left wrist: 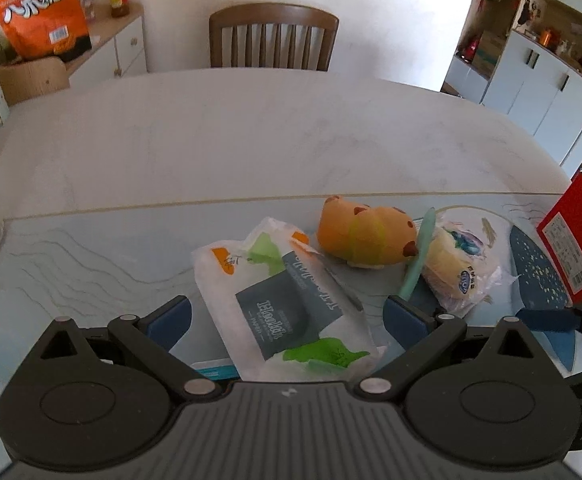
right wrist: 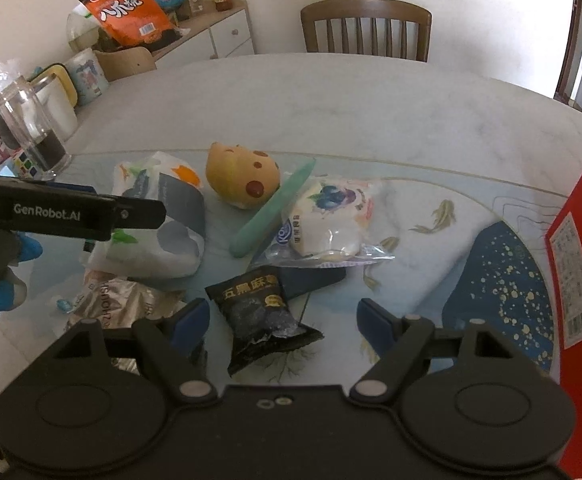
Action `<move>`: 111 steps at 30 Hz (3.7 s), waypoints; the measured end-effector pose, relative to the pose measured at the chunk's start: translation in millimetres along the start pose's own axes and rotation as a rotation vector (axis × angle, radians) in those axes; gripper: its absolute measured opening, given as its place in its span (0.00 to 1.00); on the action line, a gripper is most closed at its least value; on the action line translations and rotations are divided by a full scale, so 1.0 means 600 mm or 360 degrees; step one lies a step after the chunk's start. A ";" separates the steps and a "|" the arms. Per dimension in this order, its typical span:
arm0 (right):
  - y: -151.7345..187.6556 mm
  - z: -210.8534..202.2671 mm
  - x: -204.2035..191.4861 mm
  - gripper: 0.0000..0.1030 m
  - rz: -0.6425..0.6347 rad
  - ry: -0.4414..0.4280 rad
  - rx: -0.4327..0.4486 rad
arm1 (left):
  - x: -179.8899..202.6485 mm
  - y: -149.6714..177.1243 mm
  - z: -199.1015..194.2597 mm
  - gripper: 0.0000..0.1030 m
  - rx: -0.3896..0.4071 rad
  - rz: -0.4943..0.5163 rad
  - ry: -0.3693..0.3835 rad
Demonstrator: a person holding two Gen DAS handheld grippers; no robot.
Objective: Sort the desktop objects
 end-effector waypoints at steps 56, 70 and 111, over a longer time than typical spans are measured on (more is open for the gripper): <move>0.011 -0.008 -0.006 0.32 0.0021 0.0042 -0.0048 | -0.019 -0.015 -0.002 0.34 -0.0006 -0.0192 0.0156; 0.005 -0.067 -0.014 0.32 0.0043 0.0055 0.0048 | -0.005 -0.016 -0.061 0.34 0.0028 -0.0201 0.0209; 0.026 -0.276 0.045 0.32 0.0204 0.0211 0.0320 | 0.211 -0.019 -0.226 0.34 0.0116 0.0077 0.0553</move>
Point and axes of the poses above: each gripper's, at about its wrist camera, not at the fingertips, and z roughly the way its jaws point, x to its right, y to its underside, the point moved 7 cm from there along z, roughly the way its jaws point, and after that the axes turned 5 degrees about -y, right-handed, at the moved point
